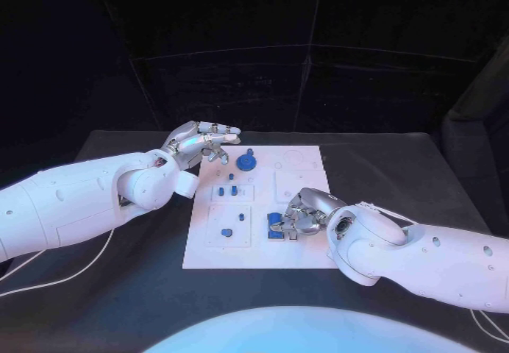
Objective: Assemble the parts on the task board
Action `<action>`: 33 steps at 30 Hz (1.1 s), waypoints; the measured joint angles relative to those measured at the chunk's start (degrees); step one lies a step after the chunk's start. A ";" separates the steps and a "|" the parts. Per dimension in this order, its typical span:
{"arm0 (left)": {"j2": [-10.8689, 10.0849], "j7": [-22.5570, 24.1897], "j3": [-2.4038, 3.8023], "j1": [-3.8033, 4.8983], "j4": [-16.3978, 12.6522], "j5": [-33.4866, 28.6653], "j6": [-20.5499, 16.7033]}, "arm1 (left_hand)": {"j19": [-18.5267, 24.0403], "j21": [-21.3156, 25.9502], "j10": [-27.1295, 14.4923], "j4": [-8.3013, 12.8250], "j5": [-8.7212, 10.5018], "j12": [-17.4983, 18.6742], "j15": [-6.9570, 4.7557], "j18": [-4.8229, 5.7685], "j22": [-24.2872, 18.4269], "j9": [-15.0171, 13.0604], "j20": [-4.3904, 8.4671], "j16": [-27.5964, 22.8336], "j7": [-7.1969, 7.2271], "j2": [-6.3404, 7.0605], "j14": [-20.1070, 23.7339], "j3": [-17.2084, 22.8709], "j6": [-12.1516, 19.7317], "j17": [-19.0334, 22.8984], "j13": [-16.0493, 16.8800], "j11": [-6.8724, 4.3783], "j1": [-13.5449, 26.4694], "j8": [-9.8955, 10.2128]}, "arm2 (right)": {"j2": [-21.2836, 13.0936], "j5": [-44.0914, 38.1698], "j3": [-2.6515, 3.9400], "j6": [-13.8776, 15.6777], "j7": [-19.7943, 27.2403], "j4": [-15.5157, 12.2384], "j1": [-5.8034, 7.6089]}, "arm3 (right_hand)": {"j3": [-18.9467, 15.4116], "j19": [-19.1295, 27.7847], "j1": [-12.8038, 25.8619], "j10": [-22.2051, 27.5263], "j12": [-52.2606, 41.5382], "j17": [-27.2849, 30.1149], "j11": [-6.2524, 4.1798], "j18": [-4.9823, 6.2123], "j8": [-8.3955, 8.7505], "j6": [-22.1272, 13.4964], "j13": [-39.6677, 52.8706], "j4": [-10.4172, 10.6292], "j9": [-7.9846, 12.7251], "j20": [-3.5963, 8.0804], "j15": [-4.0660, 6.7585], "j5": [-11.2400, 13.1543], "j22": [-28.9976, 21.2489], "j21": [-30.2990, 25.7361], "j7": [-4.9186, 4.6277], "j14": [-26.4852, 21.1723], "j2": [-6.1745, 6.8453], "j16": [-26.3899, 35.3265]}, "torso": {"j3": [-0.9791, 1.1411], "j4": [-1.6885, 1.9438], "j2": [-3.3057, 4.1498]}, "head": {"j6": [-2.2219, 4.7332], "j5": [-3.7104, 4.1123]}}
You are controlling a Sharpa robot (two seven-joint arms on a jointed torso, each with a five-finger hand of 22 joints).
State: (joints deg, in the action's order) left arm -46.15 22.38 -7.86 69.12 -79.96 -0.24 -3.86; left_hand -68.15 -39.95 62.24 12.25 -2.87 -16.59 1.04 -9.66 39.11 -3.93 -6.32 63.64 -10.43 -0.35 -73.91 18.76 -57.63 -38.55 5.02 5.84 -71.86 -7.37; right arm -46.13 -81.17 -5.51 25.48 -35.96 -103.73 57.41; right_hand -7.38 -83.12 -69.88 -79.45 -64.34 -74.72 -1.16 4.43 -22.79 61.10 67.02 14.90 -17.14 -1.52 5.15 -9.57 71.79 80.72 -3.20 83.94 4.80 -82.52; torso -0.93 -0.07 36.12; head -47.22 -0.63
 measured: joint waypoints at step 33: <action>-0.14 -0.17 -0.02 0.00 0.08 0.00 0.17 | 0.00 0.00 -0.21 -0.17 0.00 0.00 0.00 0.00 -0.04 0.00 0.00 0.00 0.00 0.00 0.00 -0.16 0.00 0.13 0.04 0.21 0.00 -0.24 | -15.07 7.37 0.94 6.88 11.10 -3.58 3.27 | -2.37 -0.33 -7.72 -0.45 -0.61 -0.21 1.75 0.01 4.97 -7.39 1.50 -4.74 0.93 -0.75 -1.49 -3.25 1.22 0.47 -2.88 0.00 -4.93 -0.40 | -0.05 -0.44 -0.18 | 0.76 2.67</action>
State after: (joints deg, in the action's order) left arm -46.29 22.21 -7.88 69.12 -79.88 -0.24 -3.69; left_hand -68.14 -39.95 62.03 12.09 -2.87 -16.59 1.04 -9.66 39.07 -3.93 -6.32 63.64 -10.43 -0.36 -73.91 18.59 -57.63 -38.42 5.06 6.05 -71.86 -7.61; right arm -61.20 -73.79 -4.57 32.36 -24.86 -107.31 60.68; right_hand -9.75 -83.45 -77.60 -79.90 -64.95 -74.93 0.59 4.44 -17.82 53.71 68.52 10.16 -16.21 -2.27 3.67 -12.82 73.01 81.19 -6.08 83.94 -0.13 -82.93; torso -0.99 -0.51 35.94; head -46.47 2.04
